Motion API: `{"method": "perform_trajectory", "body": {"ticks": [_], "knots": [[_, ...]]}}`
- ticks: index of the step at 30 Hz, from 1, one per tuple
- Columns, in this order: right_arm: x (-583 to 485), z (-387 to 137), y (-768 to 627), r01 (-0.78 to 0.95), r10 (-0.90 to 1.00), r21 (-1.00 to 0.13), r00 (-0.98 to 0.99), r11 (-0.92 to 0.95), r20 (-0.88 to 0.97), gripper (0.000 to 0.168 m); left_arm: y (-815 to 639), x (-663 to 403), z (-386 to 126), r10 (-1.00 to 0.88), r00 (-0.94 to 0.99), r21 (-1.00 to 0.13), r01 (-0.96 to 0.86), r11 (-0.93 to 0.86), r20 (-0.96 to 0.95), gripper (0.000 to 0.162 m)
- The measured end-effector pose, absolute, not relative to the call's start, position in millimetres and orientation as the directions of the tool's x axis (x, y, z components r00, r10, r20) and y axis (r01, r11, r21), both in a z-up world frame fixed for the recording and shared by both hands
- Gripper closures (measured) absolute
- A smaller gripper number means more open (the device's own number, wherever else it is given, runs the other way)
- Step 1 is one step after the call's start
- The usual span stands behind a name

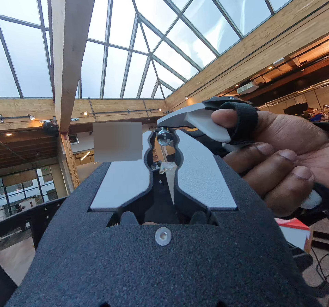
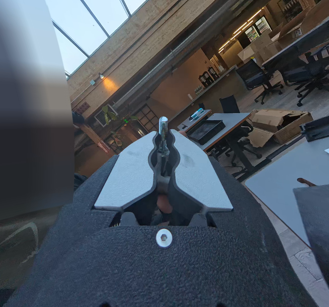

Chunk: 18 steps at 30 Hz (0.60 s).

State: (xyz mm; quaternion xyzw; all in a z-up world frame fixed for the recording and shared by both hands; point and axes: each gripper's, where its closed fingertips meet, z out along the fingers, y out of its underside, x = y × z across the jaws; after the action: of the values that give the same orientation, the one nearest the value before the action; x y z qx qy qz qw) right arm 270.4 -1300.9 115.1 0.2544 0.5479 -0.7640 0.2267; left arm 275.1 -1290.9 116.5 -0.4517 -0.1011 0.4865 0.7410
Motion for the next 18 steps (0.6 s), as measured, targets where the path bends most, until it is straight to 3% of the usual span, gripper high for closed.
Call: {"method": "perform_trajectory", "body": {"ticks": [9, 18], "knots": [[190, 127, -1309, 0.638, 0.085, -0.724, -0.732, -0.262, -0.676, 0.158, -1295, 197, 134, 0.817, 0.485, -0.730, -0.672, 0.121, -0.311, 0.145], [114, 112, -1332, 0.626, 0.284, -0.669, -0.610, -0.400, -0.740, 0.158, -1323, 124, 116, 0.761, 0.599, -0.768, -0.601, 0.222, -0.249, 0.144]]}}
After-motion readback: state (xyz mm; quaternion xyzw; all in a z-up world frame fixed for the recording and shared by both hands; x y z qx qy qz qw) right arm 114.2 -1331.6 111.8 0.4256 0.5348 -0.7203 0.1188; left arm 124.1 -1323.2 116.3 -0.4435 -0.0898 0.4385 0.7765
